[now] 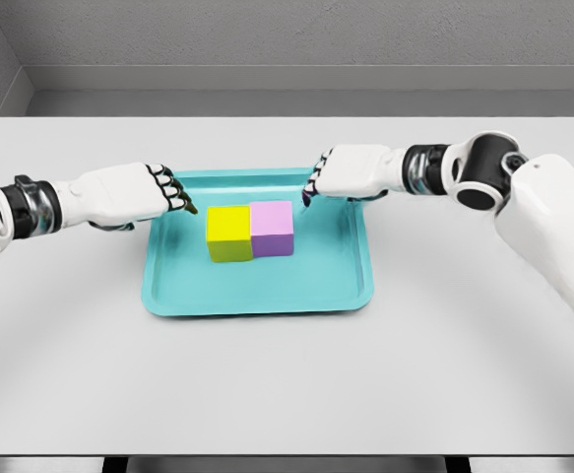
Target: Push two cubes
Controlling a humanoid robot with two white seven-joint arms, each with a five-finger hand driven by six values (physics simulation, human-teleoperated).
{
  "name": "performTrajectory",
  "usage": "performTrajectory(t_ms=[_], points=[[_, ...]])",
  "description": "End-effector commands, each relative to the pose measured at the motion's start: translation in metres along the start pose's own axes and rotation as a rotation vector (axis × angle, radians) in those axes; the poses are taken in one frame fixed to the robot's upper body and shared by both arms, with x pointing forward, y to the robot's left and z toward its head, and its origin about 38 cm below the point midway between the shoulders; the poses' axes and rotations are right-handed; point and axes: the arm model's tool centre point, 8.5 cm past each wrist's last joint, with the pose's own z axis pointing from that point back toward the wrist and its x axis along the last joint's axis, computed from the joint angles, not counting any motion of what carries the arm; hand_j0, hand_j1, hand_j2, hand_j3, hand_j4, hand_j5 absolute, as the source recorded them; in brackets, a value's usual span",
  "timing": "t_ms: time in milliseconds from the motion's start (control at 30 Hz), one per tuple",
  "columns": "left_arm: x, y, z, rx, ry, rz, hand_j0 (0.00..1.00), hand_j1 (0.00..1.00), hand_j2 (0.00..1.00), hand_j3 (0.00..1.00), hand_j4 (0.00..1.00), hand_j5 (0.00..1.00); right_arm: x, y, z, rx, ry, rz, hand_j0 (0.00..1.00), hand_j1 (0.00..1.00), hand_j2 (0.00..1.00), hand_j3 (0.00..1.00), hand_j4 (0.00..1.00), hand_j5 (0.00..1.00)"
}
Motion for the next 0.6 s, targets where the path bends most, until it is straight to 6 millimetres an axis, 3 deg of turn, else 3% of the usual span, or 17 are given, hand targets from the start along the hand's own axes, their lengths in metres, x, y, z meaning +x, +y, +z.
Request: performTrajectory(t_ms=[0, 67, 133, 233, 267, 367, 467, 567], points=[[-0.005, -0.002, 0.007, -0.006, 0.013, 0.003, 0.88, 0.88, 0.88, 0.88, 0.88, 0.88, -0.012, 0.004, 0.026, -0.003, 0.030, -0.006, 0.76, 0.76, 0.76, 0.76, 0.76, 0.76], [-0.018, -0.002, 0.026, -0.009, 0.043, 0.017, 0.88, 0.88, 0.88, 0.88, 0.88, 0.88, -0.029, -0.027, 0.117, -0.150, 0.126, 0.047, 1.00, 1.00, 1.00, 1.00, 1.00, 1.00], [-0.028, -0.005, 0.046, -0.012, 0.059, 0.045, 0.96, 0.96, 0.96, 0.96, 0.96, 0.96, -0.039, -0.008, 0.174, -0.197, 0.198, -0.030, 1.00, 1.00, 1.00, 1.00, 1.00, 1.00], [-0.050, -0.013, 0.075, -0.024, 0.104, 0.108, 1.00, 1.00, 1.00, 1.00, 1.00, 1.00, -0.027, 0.042, 0.221, -0.251, 0.179, -0.245, 1.00, 1.00, 1.00, 1.00, 1.00, 1.00], [-0.054, -0.013, 0.083, -0.029, 0.117, 0.110, 1.00, 1.00, 1.00, 1.00, 1.00, 1.00, -0.024, 0.053, 0.230, -0.283, 0.177, -0.308, 1.00, 1.00, 1.00, 1.00, 1.00, 1.00], [-0.053, -0.012, 0.086, -0.003, 0.102, 0.145, 1.00, 1.00, 1.00, 1.00, 1.00, 1.00, -0.004, 0.083, 0.220, -0.309, 0.102, -0.459, 1.00, 1.00, 1.00, 1.00, 1.00, 1.00], [-0.055, -0.016, 0.091, -0.018, 0.111, 0.150, 1.00, 1.00, 1.00, 1.00, 1.00, 1.00, 0.005, 0.091, 0.217, -0.389, 0.029, -0.584, 1.00, 1.00, 1.00, 1.00, 1.00, 1.00], [-0.056, -0.016, 0.091, -0.018, 0.113, 0.150, 1.00, 1.00, 1.00, 1.00, 1.00, 1.00, 0.009, 0.091, 0.209, -0.412, 0.011, -0.600, 1.00, 1.00, 1.00, 1.00, 1.00, 1.00]])
